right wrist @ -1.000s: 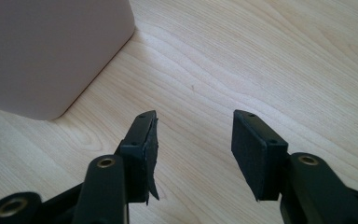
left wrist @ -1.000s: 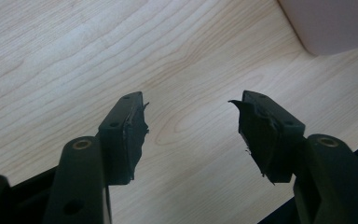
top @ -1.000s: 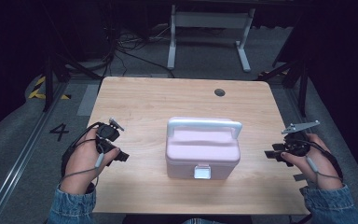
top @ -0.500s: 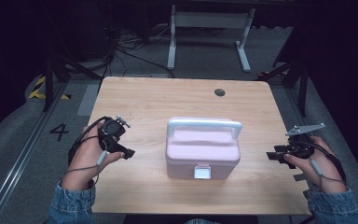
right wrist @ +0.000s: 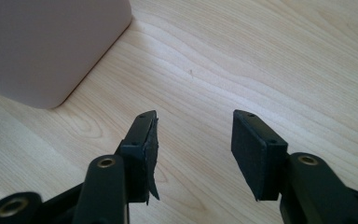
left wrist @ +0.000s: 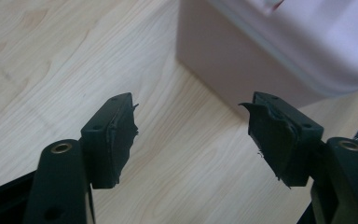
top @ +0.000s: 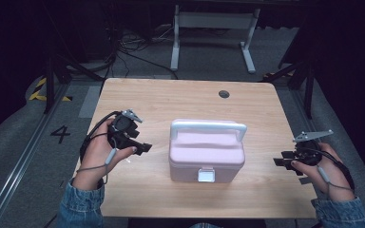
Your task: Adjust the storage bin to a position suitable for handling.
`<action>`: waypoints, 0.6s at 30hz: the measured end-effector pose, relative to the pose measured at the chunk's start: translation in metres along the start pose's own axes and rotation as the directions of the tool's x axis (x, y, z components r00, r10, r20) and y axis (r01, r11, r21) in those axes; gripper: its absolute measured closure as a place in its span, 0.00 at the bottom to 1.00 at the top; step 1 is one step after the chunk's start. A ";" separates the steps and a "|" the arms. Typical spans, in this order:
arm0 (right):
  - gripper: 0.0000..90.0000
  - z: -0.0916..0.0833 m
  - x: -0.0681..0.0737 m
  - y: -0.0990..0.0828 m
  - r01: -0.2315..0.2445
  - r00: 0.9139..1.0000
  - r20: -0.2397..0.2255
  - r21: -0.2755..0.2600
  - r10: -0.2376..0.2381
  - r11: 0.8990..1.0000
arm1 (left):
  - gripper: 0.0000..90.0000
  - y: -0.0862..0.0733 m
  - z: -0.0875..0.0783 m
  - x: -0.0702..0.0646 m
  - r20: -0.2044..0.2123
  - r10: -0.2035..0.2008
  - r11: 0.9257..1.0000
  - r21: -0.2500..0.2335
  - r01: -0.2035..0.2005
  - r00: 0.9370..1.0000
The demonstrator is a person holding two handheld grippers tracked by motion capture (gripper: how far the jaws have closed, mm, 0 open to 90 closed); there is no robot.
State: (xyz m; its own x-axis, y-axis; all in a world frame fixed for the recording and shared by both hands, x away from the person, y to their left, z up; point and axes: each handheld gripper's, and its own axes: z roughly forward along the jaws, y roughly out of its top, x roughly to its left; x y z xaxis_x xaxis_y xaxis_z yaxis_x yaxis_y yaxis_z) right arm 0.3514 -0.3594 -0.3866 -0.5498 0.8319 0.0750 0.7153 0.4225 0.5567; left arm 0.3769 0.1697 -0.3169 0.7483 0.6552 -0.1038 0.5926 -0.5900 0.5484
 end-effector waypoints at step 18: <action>0.57 0.007 0.002 -0.002 -0.003 0.998 -0.064 0.001 0.003 1.000 | 0.29 0.048 0.035 -0.030 0.069 0.225 0.965 -0.154 -0.213 0.972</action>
State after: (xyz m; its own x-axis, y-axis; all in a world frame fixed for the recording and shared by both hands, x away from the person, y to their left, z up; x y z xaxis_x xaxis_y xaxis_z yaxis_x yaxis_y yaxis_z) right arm 0.3515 -0.3560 -0.3930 -0.5741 0.8085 0.1293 0.7174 0.4206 0.5554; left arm 0.3936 0.1054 -0.3161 0.8814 0.4711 -0.0344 0.3666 -0.6362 0.6789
